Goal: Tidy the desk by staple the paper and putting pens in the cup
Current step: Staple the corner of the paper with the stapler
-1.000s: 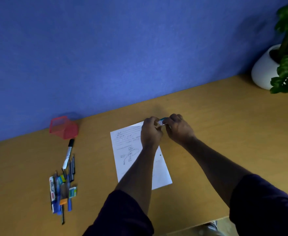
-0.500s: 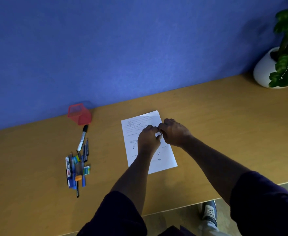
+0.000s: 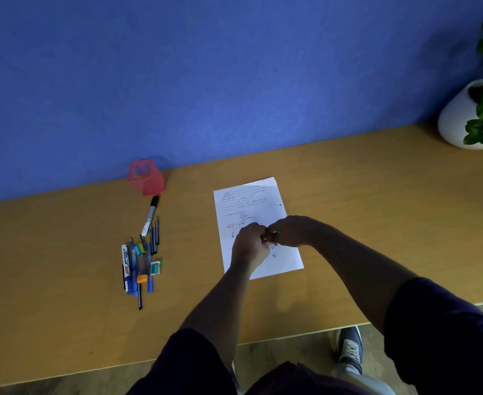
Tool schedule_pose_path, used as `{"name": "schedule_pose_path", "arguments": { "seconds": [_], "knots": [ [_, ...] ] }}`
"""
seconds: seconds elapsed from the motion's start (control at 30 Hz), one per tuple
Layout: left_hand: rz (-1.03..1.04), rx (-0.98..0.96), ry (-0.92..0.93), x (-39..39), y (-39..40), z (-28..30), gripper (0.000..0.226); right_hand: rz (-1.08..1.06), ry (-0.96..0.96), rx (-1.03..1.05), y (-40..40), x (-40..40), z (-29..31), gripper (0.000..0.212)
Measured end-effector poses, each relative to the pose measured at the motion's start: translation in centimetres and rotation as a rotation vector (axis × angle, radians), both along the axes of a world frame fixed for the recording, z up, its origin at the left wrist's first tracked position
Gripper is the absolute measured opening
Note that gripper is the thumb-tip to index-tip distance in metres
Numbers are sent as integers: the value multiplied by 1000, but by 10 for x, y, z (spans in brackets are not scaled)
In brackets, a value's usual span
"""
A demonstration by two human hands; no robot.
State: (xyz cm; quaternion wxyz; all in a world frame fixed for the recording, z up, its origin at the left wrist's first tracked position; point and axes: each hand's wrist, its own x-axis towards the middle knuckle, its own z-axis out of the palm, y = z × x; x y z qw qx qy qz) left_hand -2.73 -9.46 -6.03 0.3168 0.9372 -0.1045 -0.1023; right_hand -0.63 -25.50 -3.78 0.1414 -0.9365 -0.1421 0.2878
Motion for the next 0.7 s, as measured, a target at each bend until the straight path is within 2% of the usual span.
{"name": "schedule_pose_path", "arguments": {
  "seconds": [0.07, 0.17, 0.3, 0.47, 0.6, 0.7],
  "knots": [
    [5, -33, 36, -3, 1, -1, 9, 9, -5, -21, 2, -1, 0, 38],
    [6, -79, 116, -6, 1, -1, 13, 31, -124, -87, 0, -7, 0, 49],
    [-67, -59, 200, -5, 0, -1, 13, 84, -190, -126, -4, -20, -2, 60],
    [-54, -75, 279, -5, 1, 1, 25, 102, -226, -133, -7, -28, 1, 65],
    [-49, -90, 289, -5, 1, 4, 21, 88, -204, -108, -5, -33, 1, 65],
    [-49, -86, 301, -8, 0, 5, 21, 93, -222, -109, -4, -35, -4, 73]
  ]
}}
